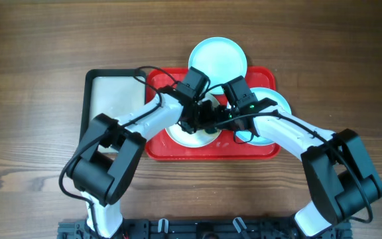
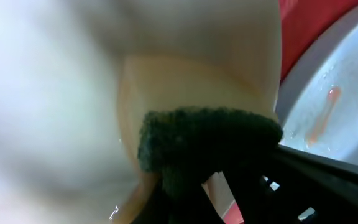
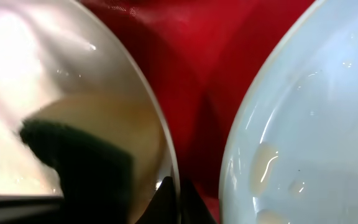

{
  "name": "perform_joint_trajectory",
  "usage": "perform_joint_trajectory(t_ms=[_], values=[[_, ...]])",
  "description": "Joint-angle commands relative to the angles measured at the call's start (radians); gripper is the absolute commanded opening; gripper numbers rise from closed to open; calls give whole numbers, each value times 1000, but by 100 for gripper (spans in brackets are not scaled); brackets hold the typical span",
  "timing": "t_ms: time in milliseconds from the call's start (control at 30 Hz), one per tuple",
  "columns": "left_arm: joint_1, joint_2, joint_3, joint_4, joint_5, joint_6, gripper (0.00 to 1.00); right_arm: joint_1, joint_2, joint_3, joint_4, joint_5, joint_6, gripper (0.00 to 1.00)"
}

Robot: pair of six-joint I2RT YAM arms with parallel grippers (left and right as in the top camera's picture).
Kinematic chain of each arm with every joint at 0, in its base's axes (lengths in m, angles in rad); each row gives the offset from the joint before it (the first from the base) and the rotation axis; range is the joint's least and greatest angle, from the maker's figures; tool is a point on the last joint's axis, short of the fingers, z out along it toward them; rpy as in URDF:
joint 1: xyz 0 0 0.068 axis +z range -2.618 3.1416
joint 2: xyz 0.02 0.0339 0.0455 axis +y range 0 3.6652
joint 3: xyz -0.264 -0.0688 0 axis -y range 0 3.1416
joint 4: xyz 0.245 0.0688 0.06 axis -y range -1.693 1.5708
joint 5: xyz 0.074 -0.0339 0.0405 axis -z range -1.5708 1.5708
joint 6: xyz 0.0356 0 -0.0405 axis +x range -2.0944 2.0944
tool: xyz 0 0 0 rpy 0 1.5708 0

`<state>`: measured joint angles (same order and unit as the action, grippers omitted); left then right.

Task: Clean dirty plates on tray and stack at the side
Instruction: 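Scrub the white plate with the sponge while the right gripper holds it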

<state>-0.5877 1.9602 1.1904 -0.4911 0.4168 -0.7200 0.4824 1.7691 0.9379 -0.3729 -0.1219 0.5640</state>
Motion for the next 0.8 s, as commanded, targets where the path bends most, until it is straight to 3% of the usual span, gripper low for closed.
perform_joint_trajectory(t_ms=[0, 67, 167, 300, 433, 500, 533, 567, 633, 767], values=[[-14, 77, -20, -5, 53, -21, 4, 6, 26, 1, -6, 18, -16, 4], [-1, 98, -19, -72, -134, -21, 4, 6, 26, 1, -11, 18, -16, 4], [37, 76, -6, -146, -229, -31, 4, 6, 27, 1, -32, 18, -15, 4], [92, 28, 29, -356, -580, -74, 4, 6, 27, 1, -43, 33, -15, 4], [135, 27, 29, -410, -654, -74, 4, 6, 27, 1, -56, 36, -15, 4], [142, 27, 29, -407, -647, -75, 4, 6, 26, 1, -64, 36, -15, 4], [142, 27, 29, -375, -573, -74, 4, 6, 27, 1, -65, 36, -15, 4], [140, 28, 28, -327, -447, -73, 4, 6, 27, 1, -64, 36, -15, 5], [114, 38, -5, -65, -26, -69, 4, 6, 27, 1, -63, 36, -16, 4], [28, 45, -19, 62, 39, -70, 4, 6, 26, 1, -65, 35, -23, 4]])
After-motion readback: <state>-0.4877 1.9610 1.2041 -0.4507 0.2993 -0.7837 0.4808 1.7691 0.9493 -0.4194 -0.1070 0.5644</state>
